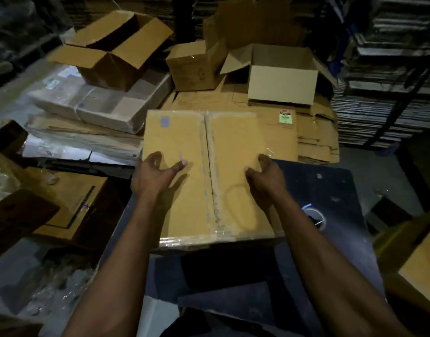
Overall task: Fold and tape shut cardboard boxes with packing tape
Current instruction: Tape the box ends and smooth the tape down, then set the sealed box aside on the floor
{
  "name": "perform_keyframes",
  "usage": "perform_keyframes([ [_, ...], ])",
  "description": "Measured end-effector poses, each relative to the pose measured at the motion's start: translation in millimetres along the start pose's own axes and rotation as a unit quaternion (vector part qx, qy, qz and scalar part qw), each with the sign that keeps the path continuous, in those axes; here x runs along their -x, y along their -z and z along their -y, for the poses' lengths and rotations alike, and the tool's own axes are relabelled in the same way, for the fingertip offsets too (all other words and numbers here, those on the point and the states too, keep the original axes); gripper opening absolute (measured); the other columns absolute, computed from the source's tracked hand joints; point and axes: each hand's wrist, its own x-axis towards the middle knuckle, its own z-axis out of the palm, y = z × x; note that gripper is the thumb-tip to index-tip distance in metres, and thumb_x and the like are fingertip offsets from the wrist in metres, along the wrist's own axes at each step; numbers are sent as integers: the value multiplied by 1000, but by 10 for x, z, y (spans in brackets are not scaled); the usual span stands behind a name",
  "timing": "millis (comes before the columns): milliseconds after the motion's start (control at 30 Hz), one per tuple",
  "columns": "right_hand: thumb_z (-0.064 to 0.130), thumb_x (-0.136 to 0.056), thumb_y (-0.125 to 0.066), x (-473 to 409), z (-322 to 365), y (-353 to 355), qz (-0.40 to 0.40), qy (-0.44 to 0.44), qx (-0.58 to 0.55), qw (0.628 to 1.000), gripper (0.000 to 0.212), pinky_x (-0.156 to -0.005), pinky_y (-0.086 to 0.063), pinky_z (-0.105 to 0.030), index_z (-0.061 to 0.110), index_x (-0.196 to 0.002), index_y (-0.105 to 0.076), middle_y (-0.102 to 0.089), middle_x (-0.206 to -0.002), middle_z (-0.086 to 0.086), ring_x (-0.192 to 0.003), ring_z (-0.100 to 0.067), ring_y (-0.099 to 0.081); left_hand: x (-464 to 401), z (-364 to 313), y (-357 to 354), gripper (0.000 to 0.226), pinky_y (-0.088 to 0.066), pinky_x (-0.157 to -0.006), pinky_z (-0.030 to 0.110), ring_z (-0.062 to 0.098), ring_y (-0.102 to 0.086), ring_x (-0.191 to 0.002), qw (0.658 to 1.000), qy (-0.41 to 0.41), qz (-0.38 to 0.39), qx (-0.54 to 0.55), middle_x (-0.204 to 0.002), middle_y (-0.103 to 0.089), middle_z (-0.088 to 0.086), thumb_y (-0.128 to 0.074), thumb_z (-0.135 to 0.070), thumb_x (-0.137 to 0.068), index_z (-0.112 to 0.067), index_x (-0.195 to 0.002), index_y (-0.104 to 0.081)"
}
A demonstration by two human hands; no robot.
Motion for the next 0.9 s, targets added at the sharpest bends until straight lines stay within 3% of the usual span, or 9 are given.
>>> perform_keyframes([
  [167,57,-91,-74,87,64,761,-61,50,-28,997,81,-112,-50,-54,34,-161,-40,-48,-160,-5,-143,-31,-50,184,-588,-13,102,-52,-111,58,31,-55,-142,997,-58,-39,43,-155,-51,4,-70,-104,-56,-45,-139,-65],
  [300,61,-91,-72,479,42,1426,-116,82,5,990,73,-105,-55,-55,39,-156,-46,-48,-160,-4,-132,-29,-57,435,-752,-179,90,-46,-115,43,23,-53,-143,984,-93,-2,152,-153,-56,1,-73,-97,-61,-40,-132,-73],
  [467,46,-96,-76,1315,-110,2125,-217,63,49,973,62,-102,-54,-43,26,-152,-57,-55,-153,-4,-129,-26,-59,679,-981,-638,74,-43,-122,53,28,-49,-150,956,-169,86,222,-153,-62,6,-74,-88,-73,-38,-128,-78],
  [633,46,-92,-80,2284,-450,2716,-331,-14,52,942,51,-102,-45,-22,28,-139,-70,-66,-144,5,-130,-12,-62,1017,-1379,-1322,51,-44,-118,67,31,-58,-141,902,-248,211,285,-135,-75,-4,-76,-77,-84,-40,-119,-81],
  [767,66,-81,-74,2947,-812,3130,-416,-72,48,905,56,-111,-53,-36,38,-129,-73,-69,-141,7,-134,-4,-60,1536,-1866,-1779,45,-48,-113,67,33,-58,-140,865,-275,308,286,-143,-68,2,-72,-83,-82,-53,-115,-79],
  [833,59,-83,-77,3239,-959,3266,-448,-80,-2,891,50,-105,-58,-40,36,-128,-73,-69,-134,19,-124,1,-65,1864,-2122,-1924,38,-50,-111,66,30,-61,-135,844,-296,339,292,-138,-71,-1,-72,-77,-83,-53,-111,-79],
  [900,52,-90,-78,3492,-1097,3354,-475,-94,-26,875,43,-99,-62,-42,36,-130,-71,-68,-132,19,-118,-2,-68,2170,-2369,-2057,38,-53,-107,64,29,-63,-127,827,-308,363,299,-130,-71,-3,-71,-78,-82,-52,-109,-79],
])
